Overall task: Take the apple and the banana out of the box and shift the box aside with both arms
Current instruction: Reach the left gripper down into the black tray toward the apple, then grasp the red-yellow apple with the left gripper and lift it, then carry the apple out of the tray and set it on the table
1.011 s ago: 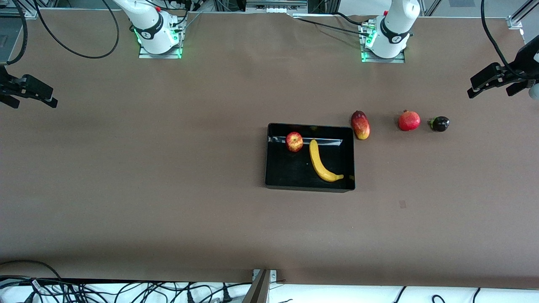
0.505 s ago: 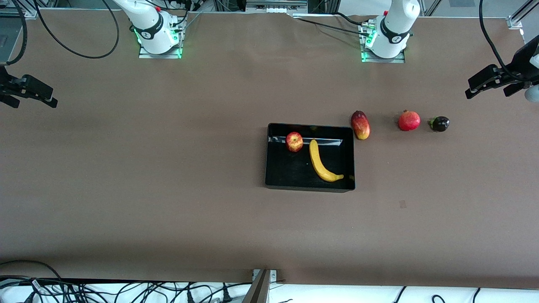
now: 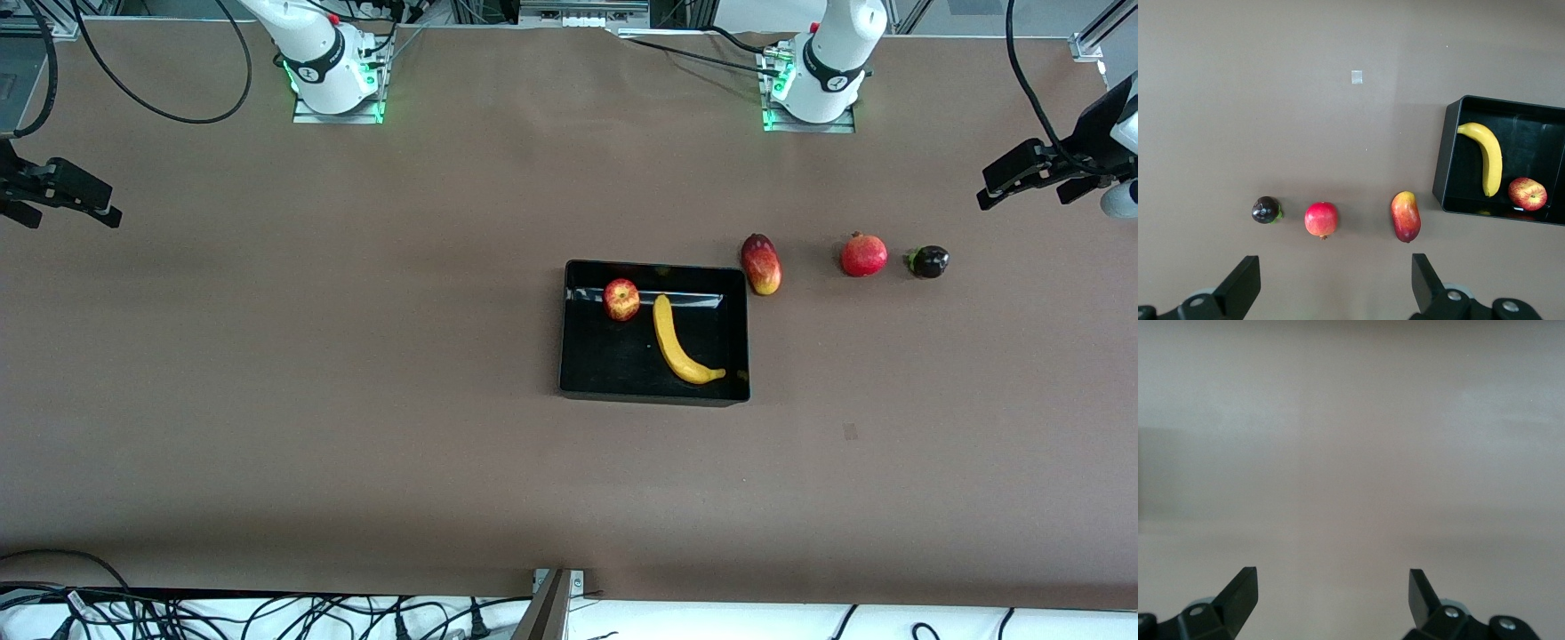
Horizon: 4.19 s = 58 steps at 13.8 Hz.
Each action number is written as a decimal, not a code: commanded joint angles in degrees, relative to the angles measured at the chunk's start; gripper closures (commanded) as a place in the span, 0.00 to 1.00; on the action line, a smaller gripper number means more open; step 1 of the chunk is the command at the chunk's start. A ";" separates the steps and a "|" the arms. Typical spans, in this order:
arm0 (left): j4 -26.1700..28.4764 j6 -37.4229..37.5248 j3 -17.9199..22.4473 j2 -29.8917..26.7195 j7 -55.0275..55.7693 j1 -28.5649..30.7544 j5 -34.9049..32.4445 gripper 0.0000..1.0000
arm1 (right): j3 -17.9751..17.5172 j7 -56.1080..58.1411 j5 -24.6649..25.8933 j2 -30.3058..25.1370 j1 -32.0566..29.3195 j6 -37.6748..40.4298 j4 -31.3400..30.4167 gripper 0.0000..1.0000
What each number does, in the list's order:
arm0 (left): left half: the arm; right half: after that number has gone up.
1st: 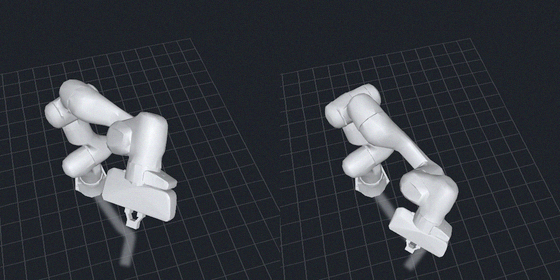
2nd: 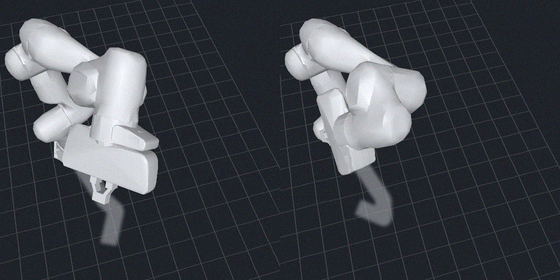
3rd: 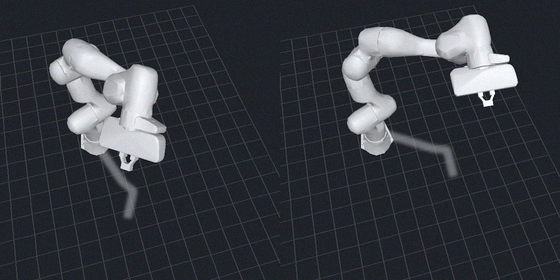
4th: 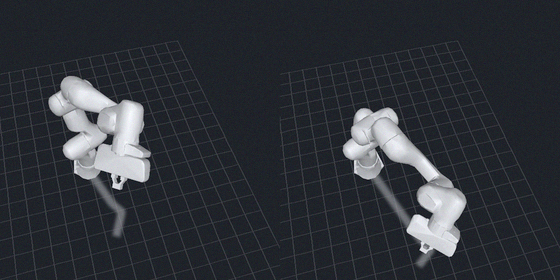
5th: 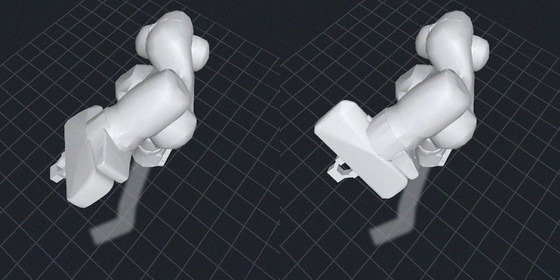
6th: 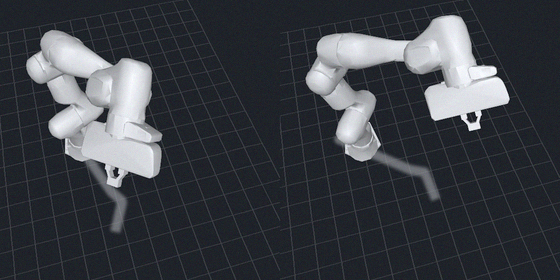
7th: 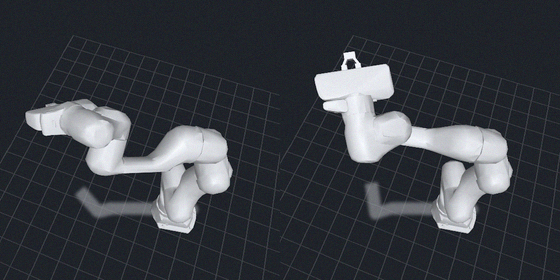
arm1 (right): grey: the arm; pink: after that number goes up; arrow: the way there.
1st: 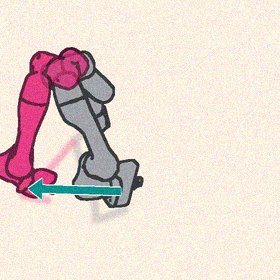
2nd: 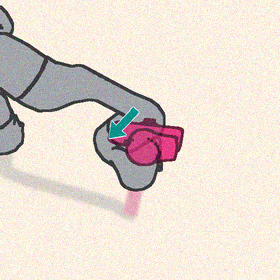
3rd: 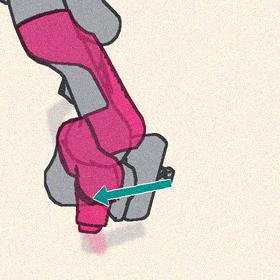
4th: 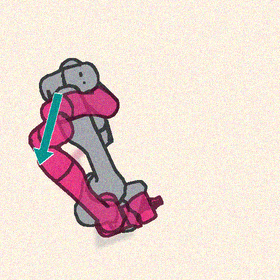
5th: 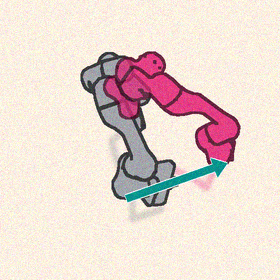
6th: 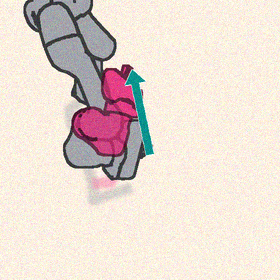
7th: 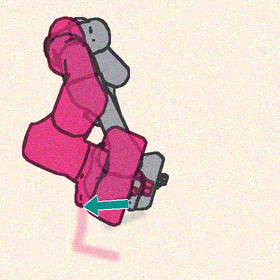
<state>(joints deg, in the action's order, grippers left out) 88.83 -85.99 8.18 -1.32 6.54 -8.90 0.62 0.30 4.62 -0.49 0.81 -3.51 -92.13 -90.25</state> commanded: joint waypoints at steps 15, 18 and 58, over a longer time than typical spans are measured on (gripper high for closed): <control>1.60 -19.00 1.66 27.15 39.30 -23.08 2.72 0.00 | -0.12 -0.67 -1.01 0.86 0.08 1.87 1.56 0.00; 2.31 -25.35 1.66 31.89 42.06 -27.21 6.92 0.00 | -0.12 -0.67 -1.01 0.86 0.08 1.87 1.56 0.00; -1.56 -16.91 1.31 33.57 -1.87 -2.89 5.91 1.00 | -0.12 -0.67 -1.01 0.95 0.08 1.78 1.65 0.00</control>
<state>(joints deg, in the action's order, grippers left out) 87.22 -101.32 9.63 31.26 8.52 -13.25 9.84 0.19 4.61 -0.51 1.04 -3.44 -91.48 -90.19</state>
